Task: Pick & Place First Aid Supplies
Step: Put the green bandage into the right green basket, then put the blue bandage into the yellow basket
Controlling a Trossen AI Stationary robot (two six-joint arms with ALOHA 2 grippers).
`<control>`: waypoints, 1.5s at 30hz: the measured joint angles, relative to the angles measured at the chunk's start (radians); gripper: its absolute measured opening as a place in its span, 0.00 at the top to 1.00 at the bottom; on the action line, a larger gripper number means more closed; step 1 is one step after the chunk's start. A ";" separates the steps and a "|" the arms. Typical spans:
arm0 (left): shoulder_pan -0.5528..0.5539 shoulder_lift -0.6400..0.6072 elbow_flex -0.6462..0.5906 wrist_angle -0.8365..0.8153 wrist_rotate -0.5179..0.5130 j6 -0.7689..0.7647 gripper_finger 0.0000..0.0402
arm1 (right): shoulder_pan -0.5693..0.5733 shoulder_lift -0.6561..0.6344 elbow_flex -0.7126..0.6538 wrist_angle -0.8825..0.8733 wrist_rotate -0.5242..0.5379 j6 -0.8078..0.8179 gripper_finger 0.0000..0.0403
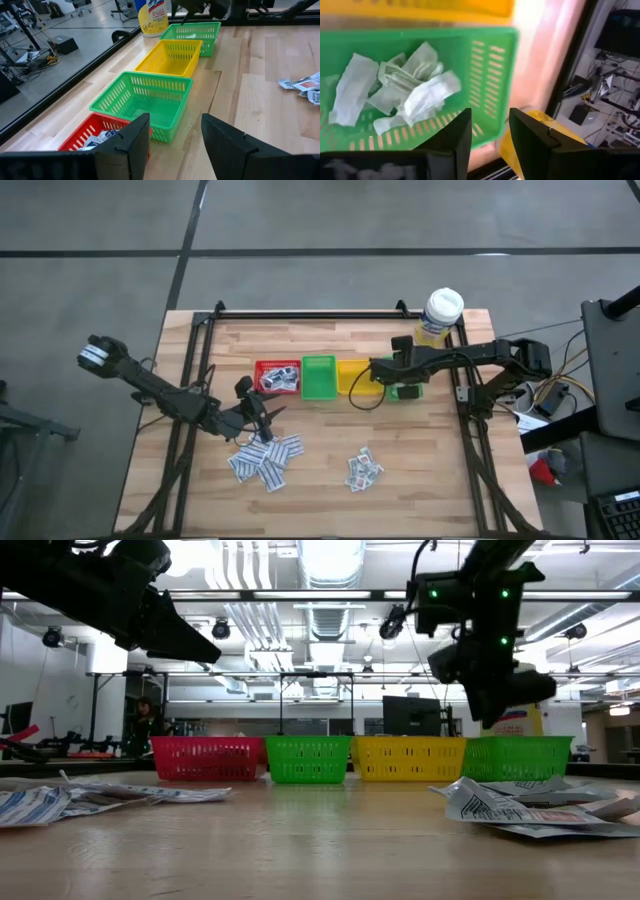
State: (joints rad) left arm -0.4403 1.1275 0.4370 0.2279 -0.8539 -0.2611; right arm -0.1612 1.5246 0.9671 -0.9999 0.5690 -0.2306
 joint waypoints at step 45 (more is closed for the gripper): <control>0.000 0.000 0.000 0.000 0.000 -0.009 0.55 | 0.384 -0.703 -0.293 0.539 -0.539 0.519 0.72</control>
State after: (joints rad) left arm -0.4404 1.1275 0.4370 0.2274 -0.8535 -0.2698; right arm 0.2228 0.8215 0.6738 -0.4611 0.0299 0.2887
